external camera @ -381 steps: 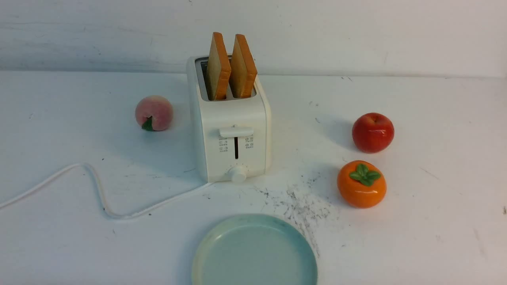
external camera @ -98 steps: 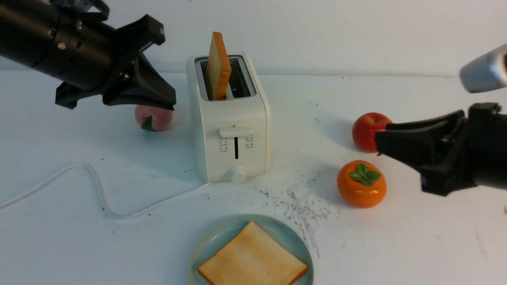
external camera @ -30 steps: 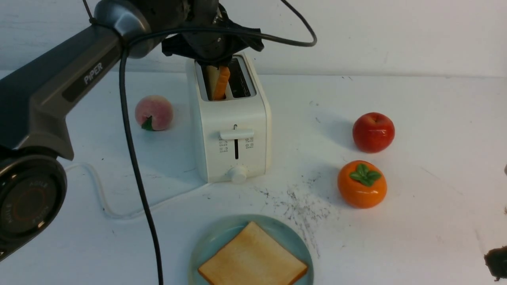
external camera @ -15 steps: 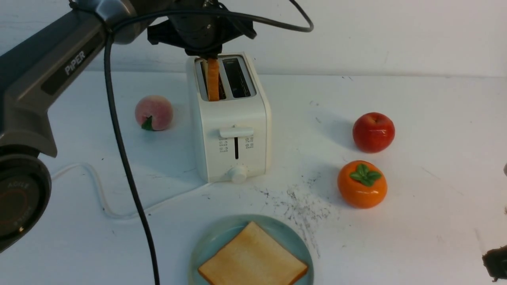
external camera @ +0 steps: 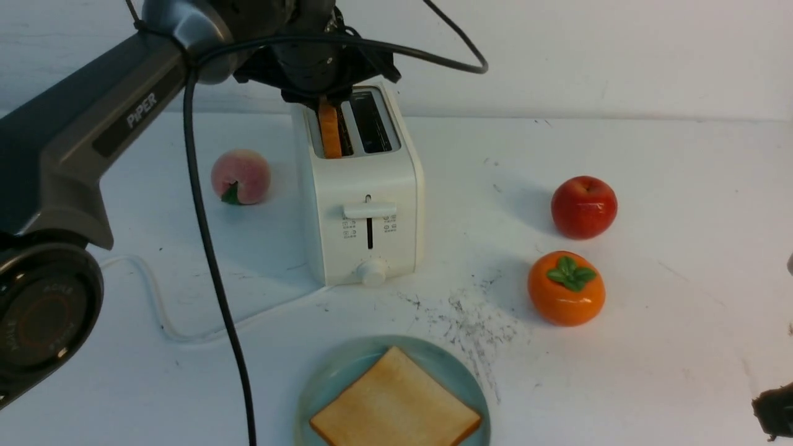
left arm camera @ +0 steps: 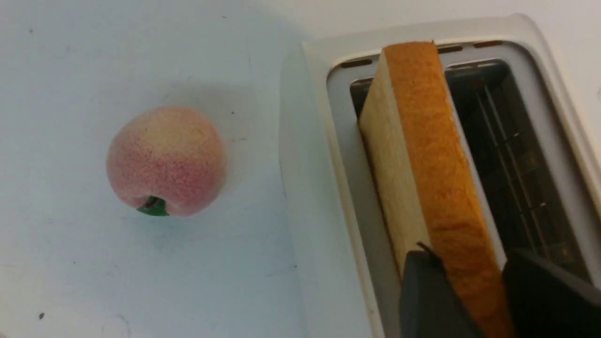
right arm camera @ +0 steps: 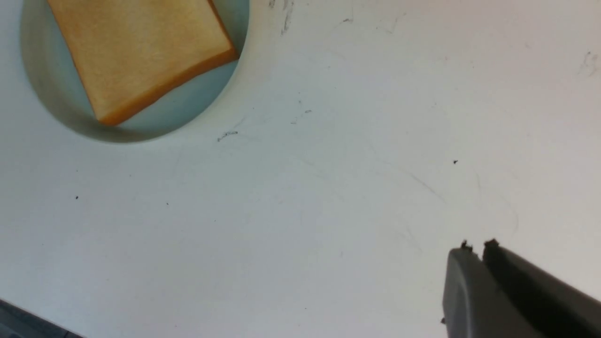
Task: Take toasted bread from bread machine on white table place on plate.
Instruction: 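Reach for a toast slice standing in the toaster with the left gripper, then place the slice of bread on the plate with the left gripper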
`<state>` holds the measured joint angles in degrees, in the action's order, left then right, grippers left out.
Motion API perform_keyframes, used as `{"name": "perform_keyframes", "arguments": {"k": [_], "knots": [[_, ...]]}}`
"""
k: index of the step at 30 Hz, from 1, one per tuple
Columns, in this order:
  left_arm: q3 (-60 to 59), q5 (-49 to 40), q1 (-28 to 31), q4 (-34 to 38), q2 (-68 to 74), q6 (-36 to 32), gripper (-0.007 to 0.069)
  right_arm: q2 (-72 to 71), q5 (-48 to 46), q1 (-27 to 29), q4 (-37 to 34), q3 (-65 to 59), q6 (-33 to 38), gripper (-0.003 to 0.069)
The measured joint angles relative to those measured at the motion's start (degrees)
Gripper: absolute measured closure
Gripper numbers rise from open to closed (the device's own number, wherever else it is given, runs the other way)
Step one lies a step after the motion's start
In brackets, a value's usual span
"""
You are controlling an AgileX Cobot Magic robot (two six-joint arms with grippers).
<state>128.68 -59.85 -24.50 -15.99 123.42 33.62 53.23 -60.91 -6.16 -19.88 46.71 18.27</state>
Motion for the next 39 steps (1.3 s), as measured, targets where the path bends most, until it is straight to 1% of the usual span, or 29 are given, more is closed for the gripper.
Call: {"name": "perform_keyframes", "arguments": {"k": [1,2,3,5,9,14,16,19,20,23,29,33,36,39], "knots": [[0.00,-0.06,0.00,0.00,0.08,0.00,0.0377,0.00,0.00,0.00,0.00,0.00,0.00,0.0615],[-0.11,-0.53,0.00,-0.33,0.28,0.00,0.0332,0.00,0.00,0.00,0.00,0.00,0.00,0.0613],[-0.10,-0.54,0.00,-0.34,0.34,0.00,0.0326,0.00,0.00,0.00,0.00,0.00,0.00,0.0613],[-0.10,-0.86,0.00,-0.38,0.67,0.00,0.0258,0.00,0.00,0.00,0.00,0.00,0.00,0.0611],[-0.10,-1.27,0.00,-0.45,0.86,0.00,0.0232,0.00,0.00,0.00,-0.12,0.00,0.00,0.0607],[-0.10,-0.92,0.00,-0.60,2.13,0.00,0.0230,0.00,0.00,0.00,-0.44,0.00,0.00,0.0601],[-0.10,-0.75,0.00,-1.61,2.89,-0.06,0.0250,0.00,0.00,0.00,-0.44,0.00,0.00,0.0600],[0.01,-0.34,0.00,-2.04,2.95,-0.06,0.0362,0.00,0.16,0.00,-0.44,0.00,0.00,0.0599],[0.00,-0.20,0.00,-2.28,2.88,-0.06,0.0419,0.00,0.29,0.00,-0.44,0.00,0.00,0.0599],[0.25,-0.22,0.00,-2.18,2.58,0.03,0.0496,0.00,0.52,0.00,-0.51,0.00,0.00,0.0599],[3.82,-0.74,-0.13,-1.48,-0.37,-0.03,0.0505,0.00,0.79,0.05,-0.51,0.00,0.00,0.0595],[8.91,-1.44,-0.13,-1.83,-6.75,-0.03,0.0505,0.00,0.79,0.11,-0.51,0.00,0.00,0.0592],[10.07,-4.93,-0.13,-0.18,-11.69,-0.53,0.0505,0.00,0.79,0.11,-0.61,0.00,0.00,0.0589],[10.15,-10.83,-0.13,3.44,-15.07,-3.64,0.0505,0.00,0.79,0.11,-0.61,0.00,0.00,0.0586]]}}
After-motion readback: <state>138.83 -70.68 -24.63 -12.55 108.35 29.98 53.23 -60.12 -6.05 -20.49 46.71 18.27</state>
